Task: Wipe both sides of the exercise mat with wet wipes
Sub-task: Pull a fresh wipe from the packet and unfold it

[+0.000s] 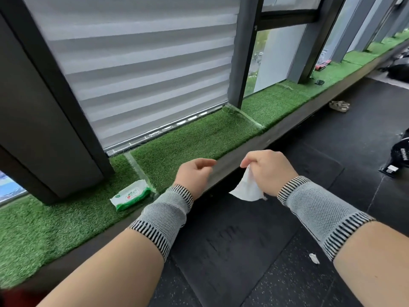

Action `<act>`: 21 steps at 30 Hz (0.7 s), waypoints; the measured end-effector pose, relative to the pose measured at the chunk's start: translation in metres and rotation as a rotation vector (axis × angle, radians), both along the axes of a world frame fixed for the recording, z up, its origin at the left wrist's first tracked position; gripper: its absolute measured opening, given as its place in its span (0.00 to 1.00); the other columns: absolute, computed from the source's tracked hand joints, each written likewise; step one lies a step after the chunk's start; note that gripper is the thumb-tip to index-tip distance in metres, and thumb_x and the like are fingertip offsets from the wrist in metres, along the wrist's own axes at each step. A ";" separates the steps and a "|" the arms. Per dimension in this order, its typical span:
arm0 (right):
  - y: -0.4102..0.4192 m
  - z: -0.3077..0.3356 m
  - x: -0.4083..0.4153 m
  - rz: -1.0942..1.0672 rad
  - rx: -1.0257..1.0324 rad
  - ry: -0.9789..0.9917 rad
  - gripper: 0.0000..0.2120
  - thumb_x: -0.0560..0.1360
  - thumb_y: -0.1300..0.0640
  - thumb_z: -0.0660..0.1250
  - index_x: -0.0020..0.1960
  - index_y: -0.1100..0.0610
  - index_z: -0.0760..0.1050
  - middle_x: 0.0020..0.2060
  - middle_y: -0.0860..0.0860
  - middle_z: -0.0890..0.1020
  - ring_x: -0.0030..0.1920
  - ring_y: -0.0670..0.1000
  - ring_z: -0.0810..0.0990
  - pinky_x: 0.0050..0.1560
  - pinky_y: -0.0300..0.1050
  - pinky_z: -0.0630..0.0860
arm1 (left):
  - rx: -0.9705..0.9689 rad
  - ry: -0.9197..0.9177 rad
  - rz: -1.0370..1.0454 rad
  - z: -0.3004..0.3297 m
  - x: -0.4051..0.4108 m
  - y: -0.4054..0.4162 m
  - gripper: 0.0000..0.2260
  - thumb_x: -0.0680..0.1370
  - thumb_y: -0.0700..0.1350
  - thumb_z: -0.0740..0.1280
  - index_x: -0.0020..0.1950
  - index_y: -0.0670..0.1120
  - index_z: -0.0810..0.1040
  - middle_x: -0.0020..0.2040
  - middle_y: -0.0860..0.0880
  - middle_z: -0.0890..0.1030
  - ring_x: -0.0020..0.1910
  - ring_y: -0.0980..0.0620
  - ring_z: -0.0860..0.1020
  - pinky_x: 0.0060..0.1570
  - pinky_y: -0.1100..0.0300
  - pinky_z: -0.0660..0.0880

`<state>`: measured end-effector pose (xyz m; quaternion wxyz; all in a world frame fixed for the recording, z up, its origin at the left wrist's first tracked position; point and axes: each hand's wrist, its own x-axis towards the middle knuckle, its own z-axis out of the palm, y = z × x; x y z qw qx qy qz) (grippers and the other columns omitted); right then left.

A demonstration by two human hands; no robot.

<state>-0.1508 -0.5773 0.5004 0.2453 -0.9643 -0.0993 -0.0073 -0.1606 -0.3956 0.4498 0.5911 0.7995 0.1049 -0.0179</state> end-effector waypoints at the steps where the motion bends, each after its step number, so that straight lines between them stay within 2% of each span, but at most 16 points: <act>1: 0.002 0.001 0.001 -0.044 0.107 0.049 0.14 0.75 0.63 0.58 0.45 0.51 0.81 0.32 0.45 0.76 0.35 0.47 0.74 0.36 0.39 0.68 | -0.012 0.001 -0.068 0.004 -0.003 -0.003 0.07 0.79 0.45 0.66 0.52 0.50 0.83 0.50 0.47 0.85 0.37 0.52 0.79 0.39 0.62 0.75; 3: 0.008 0.002 0.002 -0.099 0.265 0.143 0.12 0.74 0.64 0.60 0.42 0.53 0.81 0.35 0.47 0.80 0.38 0.47 0.77 0.40 0.39 0.73 | -0.118 0.067 -0.203 0.009 -0.013 -0.012 0.15 0.74 0.58 0.69 0.51 0.48 0.85 0.50 0.46 0.85 0.49 0.48 0.82 0.55 0.56 0.76; 5: 0.015 0.002 0.000 -0.154 0.491 0.286 0.10 0.74 0.65 0.61 0.43 0.56 0.81 0.37 0.52 0.81 0.41 0.52 0.80 0.42 0.44 0.78 | -0.296 0.146 -0.292 0.008 -0.017 -0.017 0.26 0.63 0.65 0.73 0.49 0.45 0.84 0.47 0.46 0.85 0.47 0.47 0.82 0.56 0.53 0.76; 6: 0.018 0.003 -0.003 -0.188 0.647 0.381 0.10 0.75 0.65 0.60 0.48 0.58 0.80 0.36 0.54 0.80 0.39 0.53 0.79 0.40 0.46 0.78 | -0.338 0.145 -0.330 0.006 -0.019 -0.017 0.27 0.61 0.63 0.74 0.50 0.44 0.83 0.48 0.46 0.85 0.47 0.47 0.82 0.55 0.53 0.76; 8: 0.022 0.010 -0.008 -0.224 0.961 0.570 0.14 0.77 0.62 0.57 0.59 0.61 0.75 0.37 0.58 0.80 0.37 0.56 0.79 0.38 0.47 0.78 | -0.355 0.108 -0.389 0.002 -0.019 -0.013 0.25 0.63 0.56 0.77 0.55 0.45 0.82 0.52 0.45 0.85 0.52 0.47 0.83 0.58 0.52 0.77; 10: 0.021 0.015 -0.013 -0.199 1.196 0.700 0.16 0.78 0.62 0.52 0.64 0.58 0.69 0.47 0.64 0.82 0.44 0.61 0.82 0.40 0.51 0.78 | -0.277 0.067 -0.401 0.000 -0.022 -0.008 0.24 0.64 0.52 0.78 0.57 0.47 0.81 0.53 0.44 0.85 0.55 0.46 0.82 0.60 0.50 0.77; 11: 0.020 0.017 -0.015 -0.185 1.265 0.730 0.17 0.78 0.63 0.51 0.66 0.55 0.67 0.50 0.66 0.81 0.46 0.62 0.82 0.41 0.53 0.78 | -0.253 0.054 -0.398 0.000 -0.025 -0.007 0.20 0.67 0.50 0.77 0.56 0.47 0.81 0.52 0.44 0.85 0.53 0.47 0.83 0.58 0.51 0.78; 13: 0.019 0.017 -0.019 -0.149 1.286 0.735 0.20 0.78 0.66 0.50 0.67 0.54 0.65 0.50 0.66 0.80 0.45 0.62 0.82 0.41 0.53 0.79 | -0.327 0.077 -0.320 0.002 -0.030 -0.008 0.05 0.78 0.43 0.70 0.53 0.46 0.80 0.49 0.44 0.84 0.48 0.48 0.82 0.53 0.52 0.79; 14: 0.020 0.015 -0.020 -0.137 1.274 0.707 0.22 0.77 0.68 0.50 0.67 0.53 0.65 0.49 0.65 0.81 0.42 0.61 0.83 0.40 0.51 0.79 | -0.401 0.115 -0.256 0.004 -0.031 -0.009 0.03 0.81 0.42 0.66 0.51 0.45 0.79 0.47 0.44 0.84 0.45 0.49 0.82 0.51 0.52 0.79; 15: 0.019 0.011 -0.020 -0.146 1.268 0.654 0.24 0.75 0.69 0.50 0.68 0.53 0.64 0.47 0.63 0.82 0.39 0.58 0.83 0.39 0.49 0.79 | -0.488 0.161 -0.191 0.006 -0.033 -0.010 0.06 0.82 0.41 0.63 0.49 0.44 0.79 0.45 0.44 0.83 0.43 0.49 0.82 0.50 0.50 0.79; 17: 0.018 0.002 -0.016 -0.253 1.230 0.503 0.22 0.75 0.69 0.53 0.66 0.55 0.68 0.44 0.58 0.82 0.34 0.52 0.80 0.36 0.45 0.77 | -0.634 0.221 -0.119 0.009 -0.034 -0.009 0.07 0.83 0.42 0.61 0.49 0.43 0.77 0.42 0.44 0.83 0.39 0.48 0.82 0.50 0.45 0.78; 19: 0.015 -0.006 -0.014 -0.341 1.037 0.439 0.12 0.76 0.61 0.61 0.59 0.57 0.75 0.45 0.55 0.81 0.35 0.51 0.78 0.38 0.45 0.75 | -0.685 0.251 -0.119 0.012 -0.035 -0.005 0.07 0.83 0.43 0.61 0.53 0.42 0.76 0.41 0.45 0.84 0.38 0.47 0.82 0.49 0.44 0.78; 21: 0.017 -0.015 -0.018 -0.313 0.914 0.564 0.13 0.75 0.51 0.66 0.52 0.60 0.79 0.44 0.54 0.82 0.39 0.52 0.80 0.40 0.45 0.76 | -0.694 0.269 -0.146 0.016 -0.037 -0.002 0.08 0.83 0.43 0.60 0.57 0.41 0.76 0.42 0.45 0.85 0.39 0.47 0.83 0.47 0.45 0.79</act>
